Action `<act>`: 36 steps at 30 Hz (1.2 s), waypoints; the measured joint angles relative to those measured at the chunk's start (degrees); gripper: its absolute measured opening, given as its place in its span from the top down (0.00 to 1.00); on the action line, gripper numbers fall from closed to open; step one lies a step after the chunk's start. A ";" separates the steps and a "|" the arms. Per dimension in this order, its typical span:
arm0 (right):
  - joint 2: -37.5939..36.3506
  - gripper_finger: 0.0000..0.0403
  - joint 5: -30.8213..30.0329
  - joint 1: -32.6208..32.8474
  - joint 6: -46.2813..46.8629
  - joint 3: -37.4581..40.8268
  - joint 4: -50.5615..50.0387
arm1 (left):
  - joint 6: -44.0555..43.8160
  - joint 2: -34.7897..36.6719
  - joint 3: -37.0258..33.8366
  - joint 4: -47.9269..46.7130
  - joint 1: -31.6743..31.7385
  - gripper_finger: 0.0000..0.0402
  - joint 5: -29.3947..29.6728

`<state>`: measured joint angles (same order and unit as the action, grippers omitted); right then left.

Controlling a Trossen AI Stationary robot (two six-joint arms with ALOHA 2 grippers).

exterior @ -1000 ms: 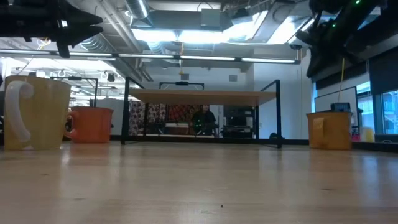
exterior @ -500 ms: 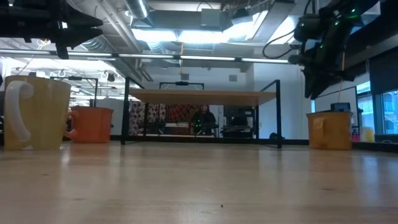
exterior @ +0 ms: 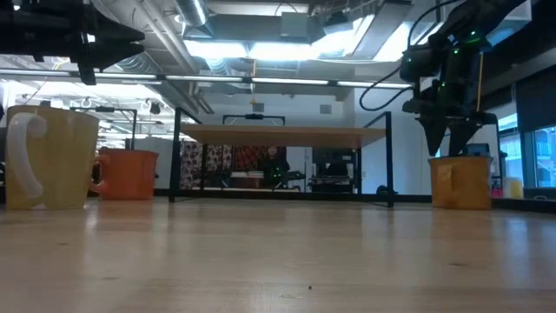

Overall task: Place coffee mugs
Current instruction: Put the dark yellow mug on the shelf

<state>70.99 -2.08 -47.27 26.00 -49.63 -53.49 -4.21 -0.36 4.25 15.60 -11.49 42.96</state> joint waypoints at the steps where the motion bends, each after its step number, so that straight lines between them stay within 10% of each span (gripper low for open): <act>1: 0.55 0.48 -0.32 0.01 -0.19 0.00 0.04 | -0.18 0.00 0.00 -0.34 0.00 0.68 0.02; 36: 6.90 0.97 -3.29 0.05 -7.30 1.12 3.19 | -0.17 0.00 0.00 -0.57 0.01 0.68 1.09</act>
<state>77.89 -5.37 -47.22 18.70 -48.50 -50.31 -4.38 -0.36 4.25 15.03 -11.48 44.05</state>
